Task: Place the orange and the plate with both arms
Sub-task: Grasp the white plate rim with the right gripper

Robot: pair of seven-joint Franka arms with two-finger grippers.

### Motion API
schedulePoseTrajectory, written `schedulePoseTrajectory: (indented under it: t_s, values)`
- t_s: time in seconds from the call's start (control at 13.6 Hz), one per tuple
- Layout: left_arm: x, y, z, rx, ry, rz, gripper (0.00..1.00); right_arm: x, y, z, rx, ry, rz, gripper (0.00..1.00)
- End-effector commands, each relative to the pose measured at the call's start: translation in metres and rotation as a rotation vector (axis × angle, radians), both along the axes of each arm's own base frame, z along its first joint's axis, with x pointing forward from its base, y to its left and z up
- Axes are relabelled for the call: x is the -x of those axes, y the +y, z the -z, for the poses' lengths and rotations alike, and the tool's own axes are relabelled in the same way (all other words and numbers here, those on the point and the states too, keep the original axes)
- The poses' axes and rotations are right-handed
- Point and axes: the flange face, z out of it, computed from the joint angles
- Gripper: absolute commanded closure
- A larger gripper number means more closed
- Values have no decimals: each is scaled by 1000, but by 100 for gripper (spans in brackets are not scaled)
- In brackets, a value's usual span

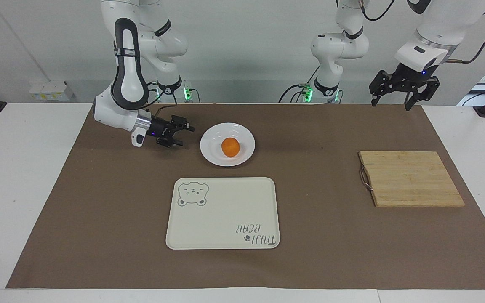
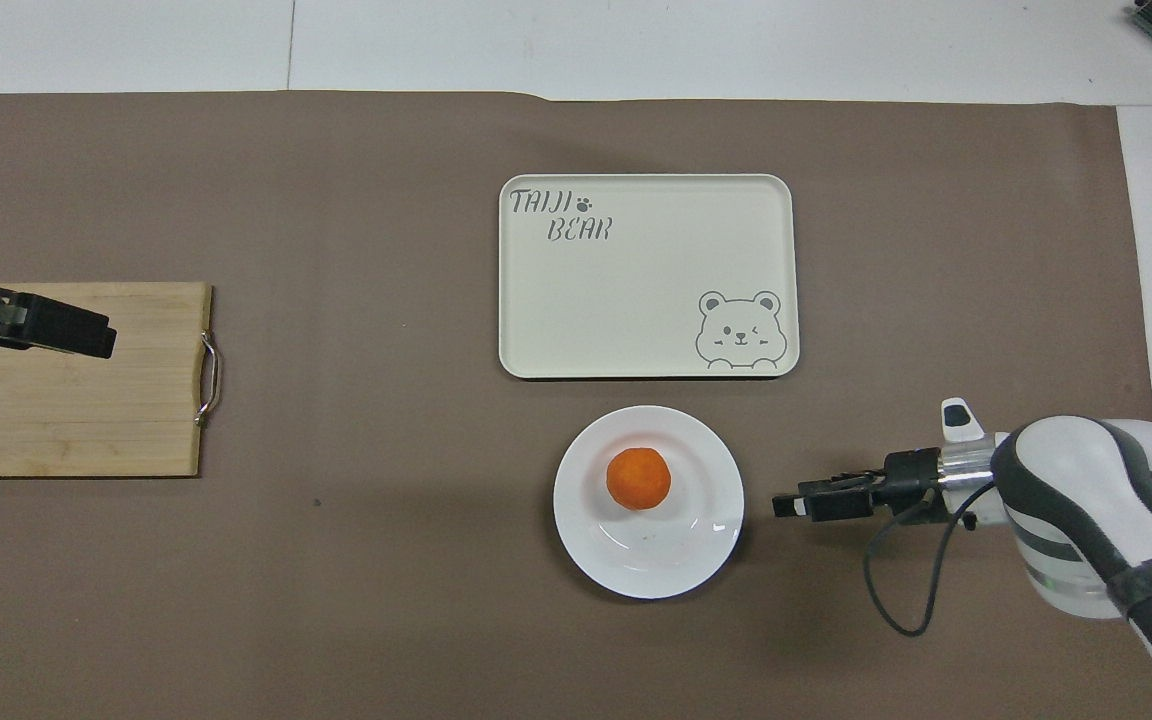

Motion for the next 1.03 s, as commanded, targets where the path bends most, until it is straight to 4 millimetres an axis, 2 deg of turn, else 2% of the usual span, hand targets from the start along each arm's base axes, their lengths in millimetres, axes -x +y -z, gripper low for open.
schedulePoseTrajectory:
  t_s: [0.0,0.44,0.59,0.96]
  values:
    - [8,4,0,-17,3,-10,0,12,3,15,-17,-25,49,0]
    - [8,4,0,-17,3,-10,0,19,8,24,-37,8,80,0]
    - [8,4,-1,-17,1,-10,0,24,26,30,-58,26,92,0]
    - [8,3,0,-17,3,-8,0,29,47,34,-45,56,104,0]
